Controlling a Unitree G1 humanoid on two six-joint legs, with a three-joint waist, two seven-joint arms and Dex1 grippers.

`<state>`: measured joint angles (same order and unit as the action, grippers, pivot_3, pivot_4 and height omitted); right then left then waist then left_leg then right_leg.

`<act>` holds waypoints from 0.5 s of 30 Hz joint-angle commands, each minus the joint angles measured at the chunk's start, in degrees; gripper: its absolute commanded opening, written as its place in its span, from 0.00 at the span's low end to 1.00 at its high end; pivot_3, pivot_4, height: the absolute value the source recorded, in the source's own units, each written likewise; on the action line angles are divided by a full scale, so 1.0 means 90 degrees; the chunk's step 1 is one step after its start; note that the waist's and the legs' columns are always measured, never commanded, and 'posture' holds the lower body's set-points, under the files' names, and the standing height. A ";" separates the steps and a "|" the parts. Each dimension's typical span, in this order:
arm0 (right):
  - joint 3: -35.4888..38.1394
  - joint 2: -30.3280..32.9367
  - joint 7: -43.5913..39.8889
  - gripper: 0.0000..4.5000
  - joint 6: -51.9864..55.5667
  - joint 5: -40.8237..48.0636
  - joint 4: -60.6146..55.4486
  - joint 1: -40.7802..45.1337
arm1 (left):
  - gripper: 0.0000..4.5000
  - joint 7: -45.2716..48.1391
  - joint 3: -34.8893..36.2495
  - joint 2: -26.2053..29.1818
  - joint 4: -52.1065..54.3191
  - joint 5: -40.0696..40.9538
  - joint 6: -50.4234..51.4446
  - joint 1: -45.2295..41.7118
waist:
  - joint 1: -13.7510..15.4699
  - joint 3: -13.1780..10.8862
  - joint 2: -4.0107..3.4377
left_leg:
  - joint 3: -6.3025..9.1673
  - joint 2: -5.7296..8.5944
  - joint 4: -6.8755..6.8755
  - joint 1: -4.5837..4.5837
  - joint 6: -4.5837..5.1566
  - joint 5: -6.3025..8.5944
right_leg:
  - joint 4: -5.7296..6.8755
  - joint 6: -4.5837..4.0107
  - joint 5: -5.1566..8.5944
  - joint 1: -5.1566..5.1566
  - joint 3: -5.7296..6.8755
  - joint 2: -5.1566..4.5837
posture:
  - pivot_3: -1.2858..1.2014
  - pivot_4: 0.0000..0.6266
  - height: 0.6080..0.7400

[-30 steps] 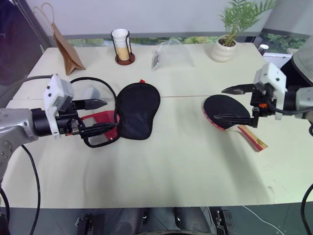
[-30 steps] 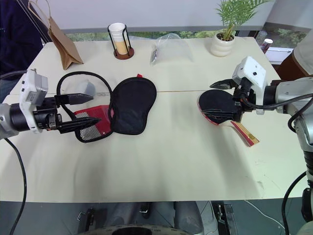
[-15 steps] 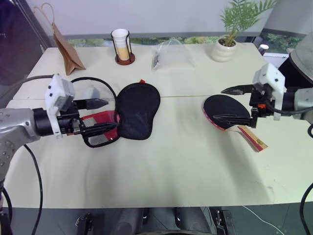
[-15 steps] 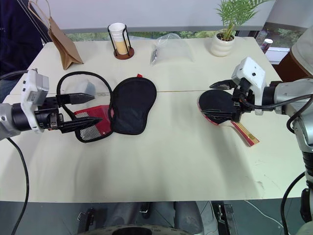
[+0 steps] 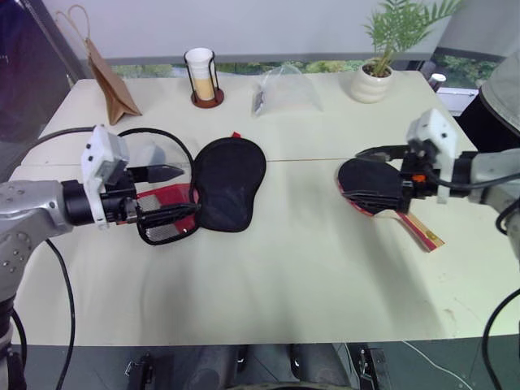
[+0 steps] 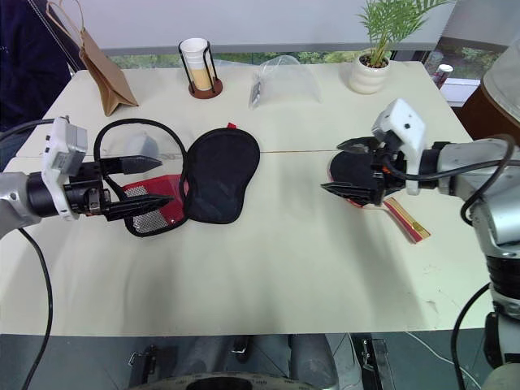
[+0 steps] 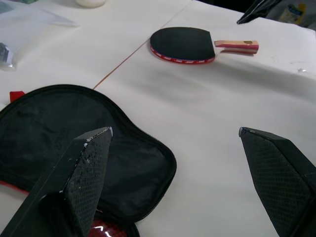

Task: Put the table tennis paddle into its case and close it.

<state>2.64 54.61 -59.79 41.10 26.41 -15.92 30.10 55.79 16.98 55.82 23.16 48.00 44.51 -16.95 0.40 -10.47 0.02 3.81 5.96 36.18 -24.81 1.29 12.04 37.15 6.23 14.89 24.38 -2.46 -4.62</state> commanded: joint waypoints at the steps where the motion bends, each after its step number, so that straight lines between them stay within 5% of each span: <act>1: -0.0475 -0.0629 0.0612 0.99 0.0735 0.0194 -0.0422 0.0206 | 0.95 -0.0030 0.0045 -0.0015 0.0062 -0.0036 -0.0109 -0.0069 | -0.0011 0.0000 0.0000 | 0.0000 0.0000 0.0000 0.0000 0.0000 0.0000 | 0.0001 0.0001 0.0000 0.0000 0.0000 0.0000 | 0.52 0.24 0.95; 8: -0.1520 -0.2539 0.2021 0.99 0.2156 0.0021 0.0003 0.0719 | 0.95 -0.0022 0.0221 0.0112 0.0078 -0.0077 -0.0096 0.0025 | -0.0074 0.0001 0.0001 | 0.0002 0.0001 -0.0003 0.0000 -0.0003 -0.0005 | 0.0008 0.0000 -0.0004 0.0008 -0.0002 0.0003 | 0.52 0.24 0.95; 15: -0.2406 -0.4046 0.2825 0.99 0.2041 -0.0622 0.1359 0.1267 | 0.95 -0.0090 0.0411 0.0178 0.0260 -0.0008 -0.0022 0.0209 | -0.0142 0.0010 0.0016 | 0.0008 0.0007 -0.0004 0.0001 -0.0007 -0.0008 | 0.0011 -0.0012 -0.0015 0.0009 0.0002 0.0008 | 0.52 0.24 0.95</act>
<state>-17.28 20.08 -35.96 61.13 22.68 -6.05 39.90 55.05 18.25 56.40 23.82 47.48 44.55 -15.17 -0.88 -10.39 0.17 3.88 6.02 36.13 -24.77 1.21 11.95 37.27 6.13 14.75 24.47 -2.44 -4.54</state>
